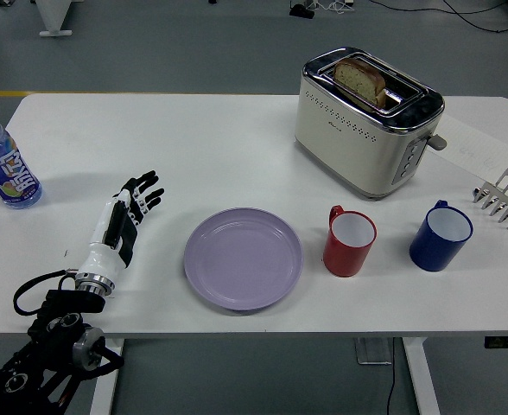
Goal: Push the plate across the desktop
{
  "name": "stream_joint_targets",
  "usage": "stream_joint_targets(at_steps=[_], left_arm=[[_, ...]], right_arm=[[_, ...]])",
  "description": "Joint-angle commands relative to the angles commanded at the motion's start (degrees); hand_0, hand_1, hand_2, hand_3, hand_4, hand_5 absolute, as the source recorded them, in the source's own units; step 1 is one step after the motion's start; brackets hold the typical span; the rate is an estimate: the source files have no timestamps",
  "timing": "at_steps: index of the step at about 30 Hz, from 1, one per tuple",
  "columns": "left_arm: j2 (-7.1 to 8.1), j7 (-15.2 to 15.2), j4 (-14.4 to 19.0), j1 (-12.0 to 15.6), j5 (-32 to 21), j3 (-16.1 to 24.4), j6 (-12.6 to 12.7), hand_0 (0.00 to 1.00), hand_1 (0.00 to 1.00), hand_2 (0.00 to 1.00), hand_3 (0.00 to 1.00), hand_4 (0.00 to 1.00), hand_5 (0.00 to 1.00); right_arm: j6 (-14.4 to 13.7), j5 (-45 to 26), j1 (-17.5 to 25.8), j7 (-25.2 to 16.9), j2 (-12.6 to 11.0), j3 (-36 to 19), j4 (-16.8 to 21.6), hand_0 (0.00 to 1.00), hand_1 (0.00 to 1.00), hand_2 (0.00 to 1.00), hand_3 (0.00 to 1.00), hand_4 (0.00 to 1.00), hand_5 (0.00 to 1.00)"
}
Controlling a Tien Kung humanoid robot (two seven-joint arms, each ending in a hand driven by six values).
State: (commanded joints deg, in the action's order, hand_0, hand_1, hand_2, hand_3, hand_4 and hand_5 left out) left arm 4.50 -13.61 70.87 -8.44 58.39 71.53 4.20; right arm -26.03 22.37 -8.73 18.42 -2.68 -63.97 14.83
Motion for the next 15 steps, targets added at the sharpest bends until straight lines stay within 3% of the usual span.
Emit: stream_joint_targets(at_steps=[4,7,11,15], left_arm=[[2.19,4.56,4.68,3.12,2.04,3.75,-3.24,0.779,0.755,0.751,0.713,0.500,0.998],[4.96,6.81,8.10,5.52,2.44,6.59,-4.90,0.779,0.755,0.751,0.713,0.500,0.998],[6.28,7.27,9.55,6.56,2.03,9.23,-5.27,0.776,0.756,0.746,0.713,0.502,0.998],[6.62,7.16,9.85,6.86,1.42,11.99,-5.18,0.773,0.753,0.743,0.709,0.522,0.998]], right_arm=[[0.00,-0.75,0.04,-0.25,0.09,0.26,-0.04,0.551,0.451,0.574,0.581,0.302,0.471],[0.13,-1.31,0.07,-0.41,0.18,0.46,-0.07,0.551,0.451,0.574,0.581,0.302,0.471],[0.19,-1.58,0.08,-0.38,0.28,0.52,-0.04,0.552,0.451,0.574,0.581,0.302,0.471],[0.14,-2.23,0.03,-0.49,0.34,0.75,-0.04,0.551,0.451,0.574,0.581,0.302,0.471]])
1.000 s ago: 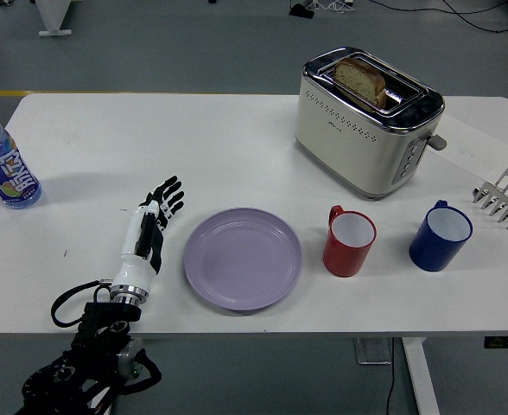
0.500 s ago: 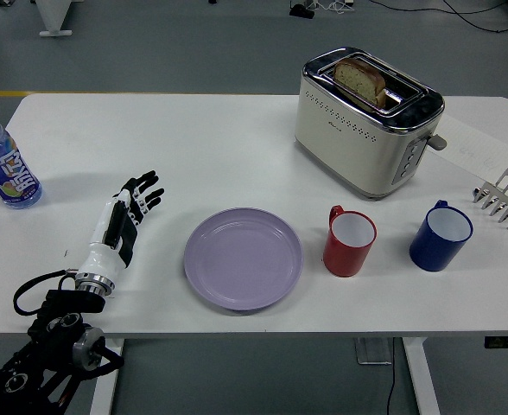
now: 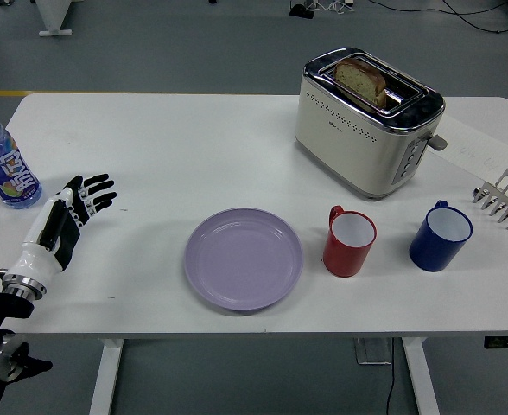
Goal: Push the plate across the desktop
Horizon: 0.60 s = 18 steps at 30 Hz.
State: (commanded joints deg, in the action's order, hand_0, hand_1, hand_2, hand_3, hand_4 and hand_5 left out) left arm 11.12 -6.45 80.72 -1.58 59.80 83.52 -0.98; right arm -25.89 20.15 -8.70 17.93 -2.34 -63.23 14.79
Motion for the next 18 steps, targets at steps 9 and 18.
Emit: stream_joint_targets(at_steps=[9,18], left_arm=[[0.00,-0.48,-0.39,0.15,-1.28,3.21,1.65,0.764,0.748,0.728,0.703,0.533,0.998],[-0.81,0.32,-0.70,0.29,0.74,5.64,3.08,0.737,0.738,0.710,0.691,0.542,0.998]], right_arm=[[-0.04,-1.36,-0.13,-0.53,0.07,0.52,-0.11,0.551,0.451,0.574,0.581,0.302,0.471],[-0.04,-0.99,-0.20,-0.30,0.17,0.26,-0.07,0.551,0.451,0.575,0.581,0.303,0.471]])
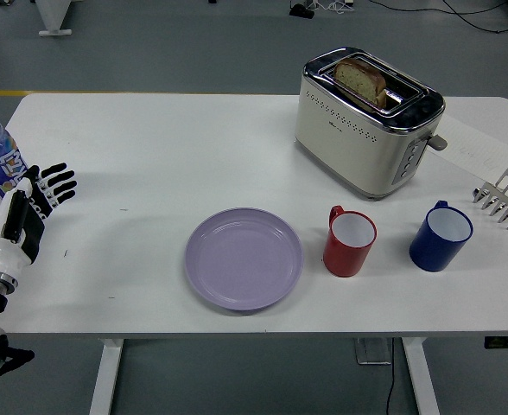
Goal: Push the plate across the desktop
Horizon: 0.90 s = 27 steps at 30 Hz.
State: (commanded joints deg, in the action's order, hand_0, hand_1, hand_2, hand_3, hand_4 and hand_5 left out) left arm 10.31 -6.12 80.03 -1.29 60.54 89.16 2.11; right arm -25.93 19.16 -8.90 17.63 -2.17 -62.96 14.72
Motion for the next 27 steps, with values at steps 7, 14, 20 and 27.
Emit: stream_joint_targets(at_steps=[7,14,20,27], left_arm=[[-0.35,0.30,0.07,0.64,1.18,3.06,0.30,0.718,0.733,0.702,0.688,0.541,0.998],[0.36,0.68,0.69,0.93,0.78,5.52,0.01,0.695,0.731,0.702,0.687,0.540,0.998],[1.03,1.06,1.07,1.03,-0.16,7.07,-0.26,0.687,0.725,0.704,0.684,0.539,0.998],[0.21,1.23,0.73,1.05,-0.01,6.62,-0.51,0.686,0.725,0.702,0.682,0.540,0.998]], right_arm=[[-0.03,-0.75,-0.04,-0.26,0.03,0.32,-0.05,0.551,0.451,0.575,0.581,0.302,0.471],[0.08,-0.98,-0.08,-0.44,-0.02,0.44,-0.09,0.551,0.451,0.575,0.581,0.302,0.471],[0.18,-1.35,-0.14,-0.62,-0.06,0.66,-0.13,0.551,0.451,0.576,0.581,0.302,0.471],[0.20,-2.02,0.12,-0.77,-0.02,1.02,-0.10,0.551,0.451,0.576,0.581,0.302,0.471]])
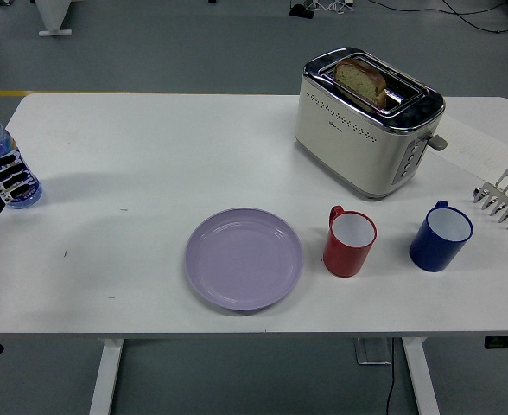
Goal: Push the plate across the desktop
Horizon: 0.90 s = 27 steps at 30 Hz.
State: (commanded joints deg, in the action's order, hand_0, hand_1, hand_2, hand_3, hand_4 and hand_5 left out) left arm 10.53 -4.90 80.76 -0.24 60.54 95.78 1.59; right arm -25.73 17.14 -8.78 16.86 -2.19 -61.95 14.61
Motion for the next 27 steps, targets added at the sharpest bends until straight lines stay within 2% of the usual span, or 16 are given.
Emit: stream_joint_targets(at_steps=[7,13,27], left_arm=[[-1.45,-0.13,-0.71,-0.06,-0.02,-1.72,0.11,0.687,0.724,0.700,0.680,0.542,0.998],[-0.66,0.05,-0.63,0.51,0.17,-3.51,-0.28,0.686,0.723,0.698,0.679,0.540,0.998],[-0.44,0.26,-0.71,0.77,0.27,-4.70,-0.44,0.686,0.721,0.696,0.677,0.540,0.998]], right_arm=[[-0.38,1.67,0.46,0.99,0.02,-0.99,0.24,0.551,0.451,0.577,0.581,0.301,0.472],[-0.54,0.88,0.45,0.67,-0.40,-0.62,0.12,0.551,0.451,0.575,0.581,0.301,0.472],[-0.41,1.07,0.70,0.47,-0.52,-0.78,0.04,0.551,0.451,0.577,0.581,0.300,0.471]])
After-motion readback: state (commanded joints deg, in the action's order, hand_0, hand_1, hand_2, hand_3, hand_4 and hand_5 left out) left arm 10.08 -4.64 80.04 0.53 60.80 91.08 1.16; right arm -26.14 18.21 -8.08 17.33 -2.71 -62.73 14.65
